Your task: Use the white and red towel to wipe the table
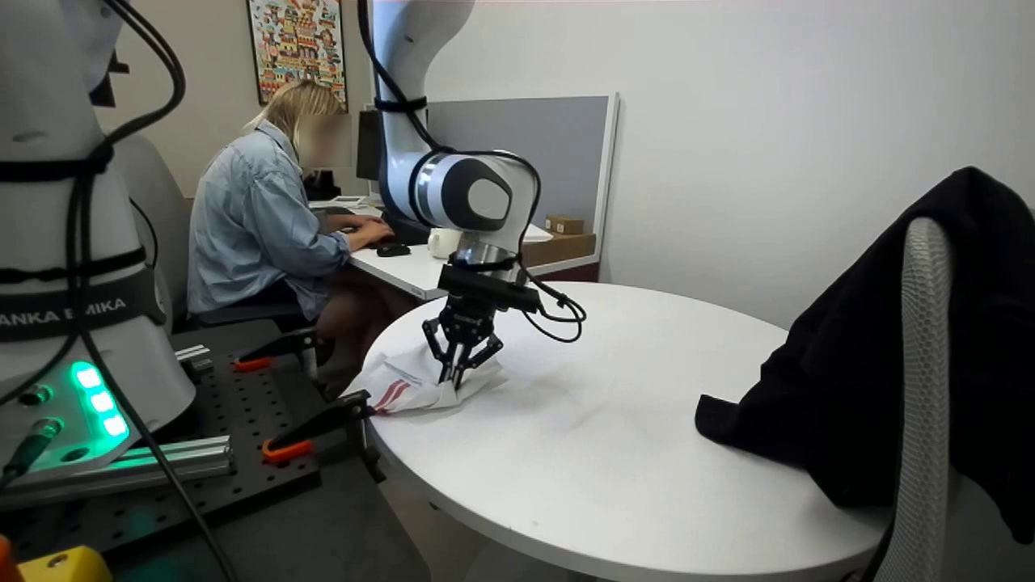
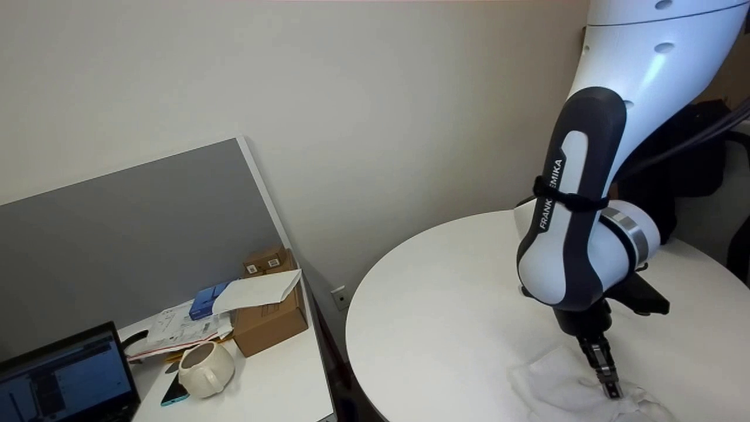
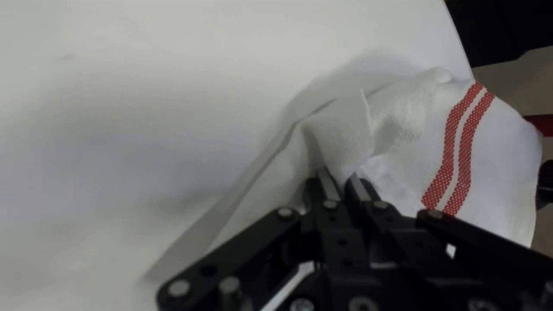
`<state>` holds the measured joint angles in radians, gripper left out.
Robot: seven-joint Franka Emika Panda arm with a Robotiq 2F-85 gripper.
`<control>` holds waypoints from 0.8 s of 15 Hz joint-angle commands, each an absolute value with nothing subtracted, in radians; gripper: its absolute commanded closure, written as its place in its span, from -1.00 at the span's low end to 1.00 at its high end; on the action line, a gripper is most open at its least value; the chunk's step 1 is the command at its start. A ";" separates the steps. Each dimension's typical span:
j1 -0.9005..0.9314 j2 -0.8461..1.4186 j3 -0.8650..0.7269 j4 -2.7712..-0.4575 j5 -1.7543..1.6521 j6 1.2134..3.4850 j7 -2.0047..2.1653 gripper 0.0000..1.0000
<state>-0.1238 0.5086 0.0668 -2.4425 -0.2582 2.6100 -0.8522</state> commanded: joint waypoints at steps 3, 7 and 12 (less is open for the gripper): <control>0.080 0.586 0.066 -2.504 -0.401 2.845 -0.678 0.95; 0.278 0.594 0.008 -2.493 -0.582 2.969 -0.461 0.95; 0.539 0.628 -0.160 -2.408 -0.672 3.147 -0.249 0.95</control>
